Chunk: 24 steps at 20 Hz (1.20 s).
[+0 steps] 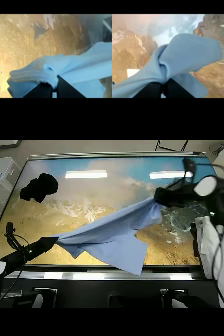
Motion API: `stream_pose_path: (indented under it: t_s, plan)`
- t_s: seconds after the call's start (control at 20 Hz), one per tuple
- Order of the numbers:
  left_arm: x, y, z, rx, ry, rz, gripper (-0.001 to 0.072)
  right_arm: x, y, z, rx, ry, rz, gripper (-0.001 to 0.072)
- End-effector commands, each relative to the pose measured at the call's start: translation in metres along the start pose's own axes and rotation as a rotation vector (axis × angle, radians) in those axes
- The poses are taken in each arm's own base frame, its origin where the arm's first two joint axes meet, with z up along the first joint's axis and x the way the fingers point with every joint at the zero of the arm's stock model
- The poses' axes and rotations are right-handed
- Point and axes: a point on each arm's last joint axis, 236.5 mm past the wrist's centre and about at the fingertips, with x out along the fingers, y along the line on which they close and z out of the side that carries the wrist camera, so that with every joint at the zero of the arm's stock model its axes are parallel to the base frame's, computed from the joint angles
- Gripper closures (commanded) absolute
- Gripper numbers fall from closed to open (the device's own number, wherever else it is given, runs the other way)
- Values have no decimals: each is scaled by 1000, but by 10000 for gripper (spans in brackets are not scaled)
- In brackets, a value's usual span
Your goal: Fold the clothes and pants, and hang the long-sleeved shirts on hangers.
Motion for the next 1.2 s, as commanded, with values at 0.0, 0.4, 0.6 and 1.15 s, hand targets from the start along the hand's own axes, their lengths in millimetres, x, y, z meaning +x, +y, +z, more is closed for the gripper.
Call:
stream_pose_path:
  t_s: [0.0,0.4,0.6,1.15]
  plan:
    - [19,31,43,-131,-169,54,679,88,16,-27,260,185,164,667]
    - [66,36,68,-95,20,99,175,96,17,-19,94,165,183,667]
    - [46,38,-37,-80,596,118,167,83,-8,-69,-73,382,88,667]
    - [112,-20,-180,-220,599,43,211,74,-12,-91,-73,482,75,667]
